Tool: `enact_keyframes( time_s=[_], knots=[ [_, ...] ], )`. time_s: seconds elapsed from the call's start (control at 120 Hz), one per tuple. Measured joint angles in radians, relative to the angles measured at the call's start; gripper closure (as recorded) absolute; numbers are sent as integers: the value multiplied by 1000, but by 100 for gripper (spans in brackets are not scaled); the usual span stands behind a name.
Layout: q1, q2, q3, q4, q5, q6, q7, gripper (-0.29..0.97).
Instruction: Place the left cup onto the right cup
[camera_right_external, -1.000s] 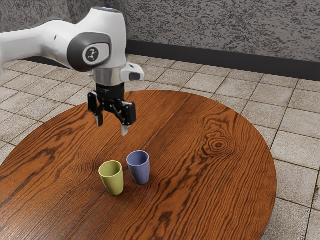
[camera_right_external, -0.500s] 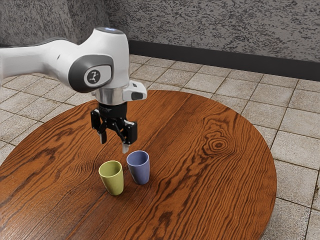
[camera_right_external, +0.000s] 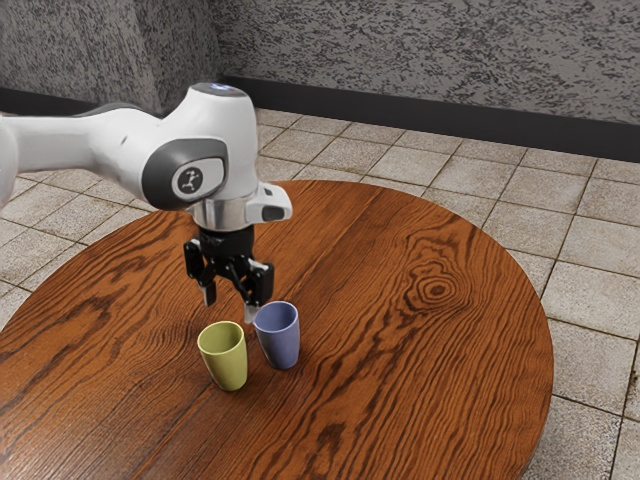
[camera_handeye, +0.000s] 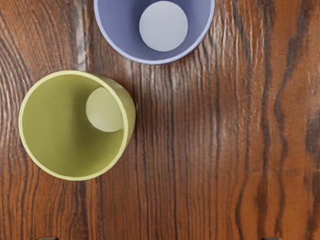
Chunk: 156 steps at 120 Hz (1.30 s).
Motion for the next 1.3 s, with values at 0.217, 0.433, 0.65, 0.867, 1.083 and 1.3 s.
enact_keyframes(
  time_s=[0.217, 0.433, 0.65, 0.867, 1.083, 1.3],
  knots=[
    [11, 18, 22, -21, 0, 33, 12, 18],
    [14, 45, 42, -33, 2, 67, 30, 19],
    [22, 74, 45, -37, 10, 98, 49, 19],
    [32, 94, 45, -56, 16, 128, 67, 20],
    [14, 115, 45, -56, 23, 151, 82, 21],
    [-13, 138, 44, -54, 29, 175, 94, 22]
  ],
)
